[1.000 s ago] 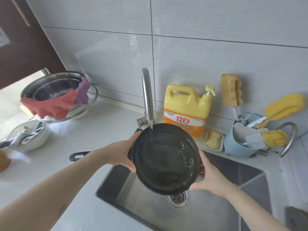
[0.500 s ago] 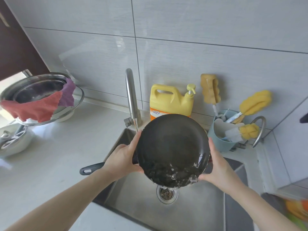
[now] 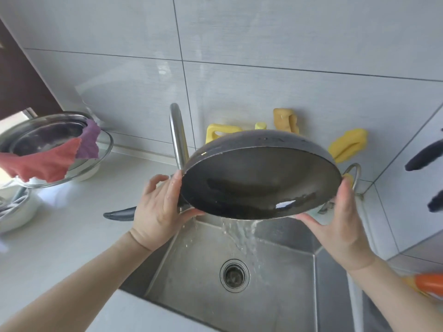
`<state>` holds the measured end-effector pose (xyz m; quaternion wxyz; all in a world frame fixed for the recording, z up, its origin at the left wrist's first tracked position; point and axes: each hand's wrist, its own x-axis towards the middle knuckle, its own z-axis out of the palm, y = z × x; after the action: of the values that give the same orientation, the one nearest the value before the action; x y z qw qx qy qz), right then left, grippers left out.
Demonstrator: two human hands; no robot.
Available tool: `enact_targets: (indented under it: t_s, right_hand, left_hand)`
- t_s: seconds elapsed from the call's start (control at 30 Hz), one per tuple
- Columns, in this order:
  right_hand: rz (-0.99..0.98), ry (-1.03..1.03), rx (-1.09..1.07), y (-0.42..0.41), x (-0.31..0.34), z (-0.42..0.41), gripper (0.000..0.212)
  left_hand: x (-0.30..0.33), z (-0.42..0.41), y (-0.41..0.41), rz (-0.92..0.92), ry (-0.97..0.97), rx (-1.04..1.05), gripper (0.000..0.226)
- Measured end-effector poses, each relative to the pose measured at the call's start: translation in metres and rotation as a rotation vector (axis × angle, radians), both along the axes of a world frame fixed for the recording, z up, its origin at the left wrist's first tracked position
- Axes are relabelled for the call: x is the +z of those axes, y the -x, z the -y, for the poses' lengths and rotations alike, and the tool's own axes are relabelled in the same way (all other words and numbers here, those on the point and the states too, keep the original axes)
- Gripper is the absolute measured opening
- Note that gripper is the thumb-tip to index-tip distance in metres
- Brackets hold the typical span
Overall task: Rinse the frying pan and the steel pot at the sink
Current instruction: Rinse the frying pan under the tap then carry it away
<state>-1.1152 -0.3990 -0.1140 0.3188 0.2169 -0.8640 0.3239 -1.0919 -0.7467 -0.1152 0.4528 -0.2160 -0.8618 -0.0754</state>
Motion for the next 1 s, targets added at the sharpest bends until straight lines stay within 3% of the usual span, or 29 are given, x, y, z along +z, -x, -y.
enact_targets:
  t_s: [0.13, 0.27, 0.47, 0.53, 0.63, 0.77, 0.87, 1.0]
  right_hand:
    - [-0.012, 0.097, -0.036, -0.003, 0.034, 0.002, 0.1]
    - [-0.048, 0.164, 0.048, -0.003, 0.046, -0.001, 0.118]
    - [-0.011, 0.174, 0.026, -0.006, 0.045, 0.003, 0.11]
    - [-0.031, 0.129, -0.001, -0.007, 0.04, 0.003, 0.082]
    - [-0.008, 0.052, 0.007, -0.008, 0.031, 0.002, 0.085]
    - [0.111, -0.058, 0.079, -0.013, 0.011, 0.001, 0.114]
    - [0.422, -0.072, 0.092, -0.018, -0.019, -0.013, 0.139]
    - [0.772, -0.044, 0.064, -0.024, -0.061, -0.026, 0.138]
  left_hand:
    - [0.027, 0.005, 0.002, -0.109, -0.016, 0.013, 0.1]
    - [0.044, 0.005, 0.003, -0.209, 0.003, -0.011, 0.119]
    - [0.042, 0.008, -0.001, -0.17, 0.03, -0.034, 0.125]
    - [0.036, 0.008, -0.002, -0.133, 0.018, -0.041, 0.125]
    - [0.027, 0.002, -0.005, -0.084, -0.002, -0.072, 0.116]
    - [0.002, -0.005, -0.006, 0.169, -0.026, -0.065, 0.117]
    - [-0.022, -0.01, -0.009, 0.422, -0.033, -0.06, 0.118]
    - [-0.058, -0.026, -0.009, 0.801, -0.045, -0.008, 0.131]
